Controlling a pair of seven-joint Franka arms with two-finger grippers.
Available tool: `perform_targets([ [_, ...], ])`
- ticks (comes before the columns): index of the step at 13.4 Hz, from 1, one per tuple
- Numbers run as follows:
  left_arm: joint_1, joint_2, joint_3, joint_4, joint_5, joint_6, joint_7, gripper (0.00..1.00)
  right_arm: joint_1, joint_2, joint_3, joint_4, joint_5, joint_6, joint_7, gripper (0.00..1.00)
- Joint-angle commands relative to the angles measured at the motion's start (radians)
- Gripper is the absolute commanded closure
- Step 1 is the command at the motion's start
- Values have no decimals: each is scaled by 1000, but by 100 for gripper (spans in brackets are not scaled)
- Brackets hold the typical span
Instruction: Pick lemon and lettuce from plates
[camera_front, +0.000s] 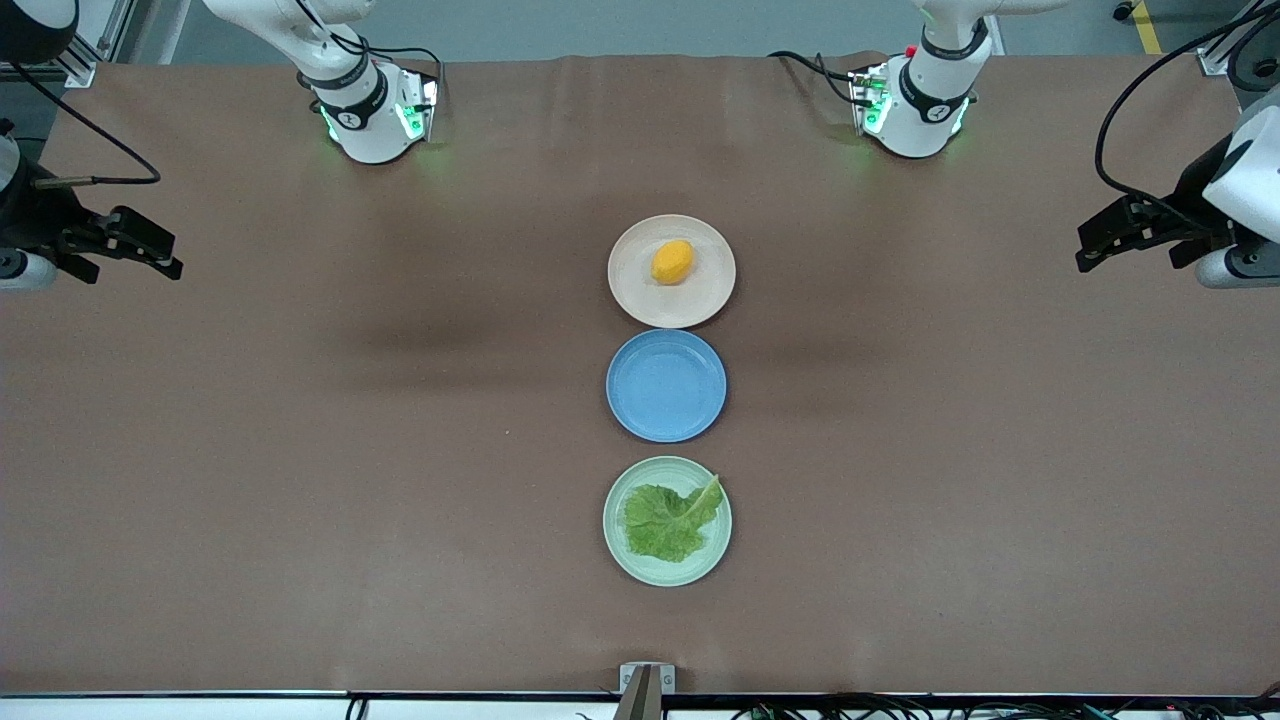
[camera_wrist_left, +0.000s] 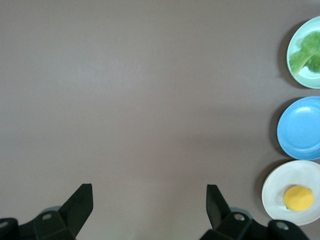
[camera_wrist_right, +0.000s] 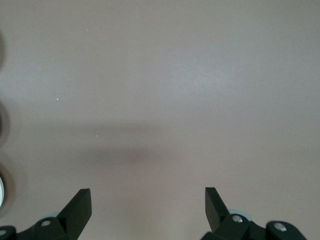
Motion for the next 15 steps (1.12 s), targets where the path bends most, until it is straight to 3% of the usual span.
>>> perform_targets([
  [1, -15, 55, -6, 20, -12, 50, -14, 0, 1, 51, 1, 75, 10, -36, 5, 0],
  [6, -135, 214, -17, 22, -11, 165, -71, 0, 0, 45, 1, 40, 10, -53, 2, 0],
  [11, -281, 434, -34, 123, -11, 340, -106, 0, 1, -13, 1, -60, 11, 19, 2, 0],
  [15, -372, 575, -34, 123, -11, 633, -160, 0, 1, -1, 1, -16, -4, 14, 7, 0],
])
